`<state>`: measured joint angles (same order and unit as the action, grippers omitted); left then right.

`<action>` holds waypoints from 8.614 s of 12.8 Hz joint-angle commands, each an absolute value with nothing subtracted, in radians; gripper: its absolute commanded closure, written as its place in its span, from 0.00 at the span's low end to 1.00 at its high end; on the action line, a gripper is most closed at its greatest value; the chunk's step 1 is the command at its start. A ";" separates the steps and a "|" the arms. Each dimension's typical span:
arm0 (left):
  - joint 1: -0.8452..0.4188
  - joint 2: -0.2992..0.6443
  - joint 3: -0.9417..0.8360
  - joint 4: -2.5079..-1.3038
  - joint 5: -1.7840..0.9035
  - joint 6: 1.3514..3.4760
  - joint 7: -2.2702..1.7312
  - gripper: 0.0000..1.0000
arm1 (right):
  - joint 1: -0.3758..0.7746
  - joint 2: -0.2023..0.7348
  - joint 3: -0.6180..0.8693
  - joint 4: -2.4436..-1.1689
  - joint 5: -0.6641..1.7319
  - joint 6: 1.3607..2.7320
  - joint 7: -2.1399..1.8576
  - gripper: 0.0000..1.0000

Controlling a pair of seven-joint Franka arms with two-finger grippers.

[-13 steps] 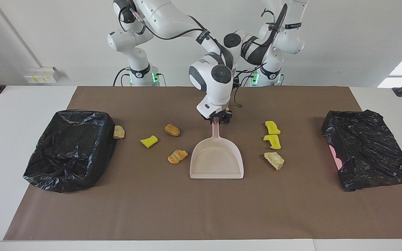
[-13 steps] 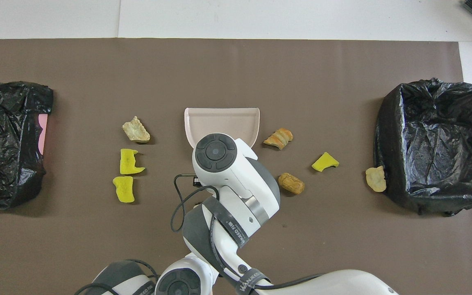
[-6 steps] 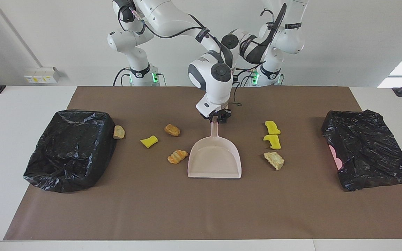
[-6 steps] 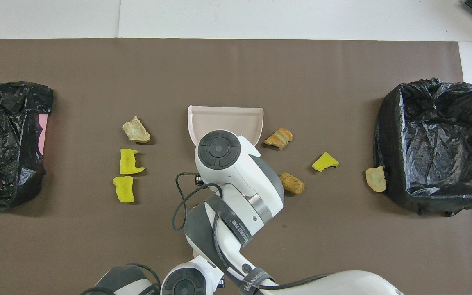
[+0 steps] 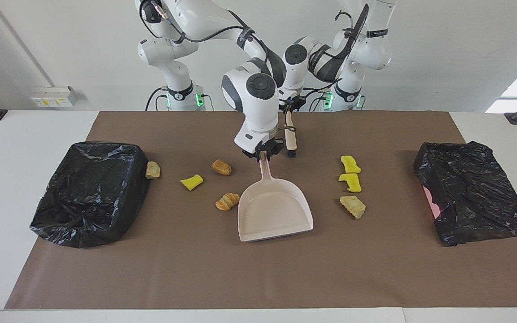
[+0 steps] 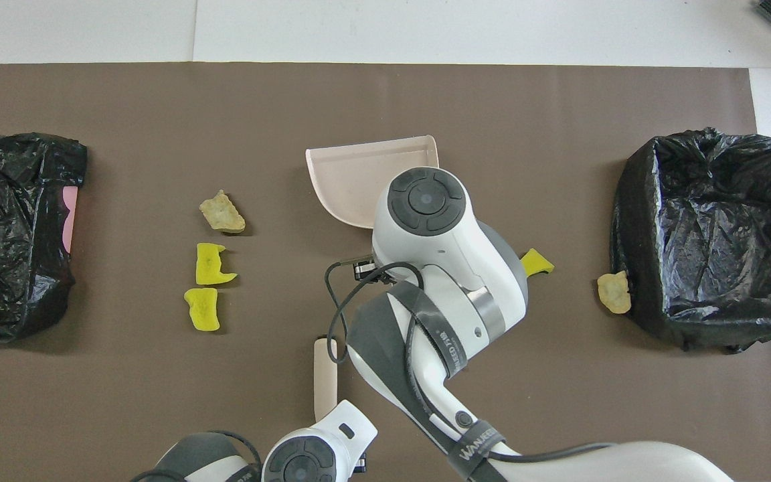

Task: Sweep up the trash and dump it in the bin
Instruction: 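Grasp the dustpan handle with the right gripper and drag it closer, then grasp the brush with the left gripper and lift it, then sweep the yellow sponges into the dustpan with the left gripper's brush, then sweep the tan chunk into the dustpan with the left gripper's brush, then carry the dustpan with the right gripper over the black bin, then tilt the dustpan with the right gripper to dump into the bin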

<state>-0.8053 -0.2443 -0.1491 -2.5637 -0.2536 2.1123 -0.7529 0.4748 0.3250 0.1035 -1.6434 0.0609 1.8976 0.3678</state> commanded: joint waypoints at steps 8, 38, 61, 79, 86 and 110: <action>-0.436 -0.353 -0.124 -2.306 -0.242 1.625 -0.617 1.00 | 0.321 0.242 0.107 -1.657 0.010 1.729 -0.444 1.00; -0.441 -0.158 -0.130 -2.462 -0.371 2.221 -0.414 1.00 | 0.428 0.259 0.112 -1.910 -0.262 2.080 -0.900 1.00; -0.115 0.153 -0.127 -2.057 0.146 2.060 -0.193 1.00 | 0.428 0.259 0.112 -1.910 -0.255 2.069 -0.891 1.00; -0.494 0.060 -0.132 -2.108 -0.196 1.873 -0.346 1.00 | 0.390 0.232 0.112 -1.899 -0.250 2.031 -0.893 1.00; -0.543 -0.018 -0.137 -2.075 -0.192 1.749 -0.652 1.00 | 0.286 0.175 0.112 -1.841 -0.196 1.924 -1.052 1.00; -0.770 -0.087 -0.137 -2.390 -0.319 2.197 -0.695 1.00 | -0.389 0.152 0.100 -1.581 -0.345 1.819 -1.897 1.00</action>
<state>-0.7504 -0.0739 -0.1527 -2.3640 -0.3018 2.1668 -0.7062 -0.3465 0.1522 0.0872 -1.5838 -0.3079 1.7643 -1.8666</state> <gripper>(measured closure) 0.736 0.674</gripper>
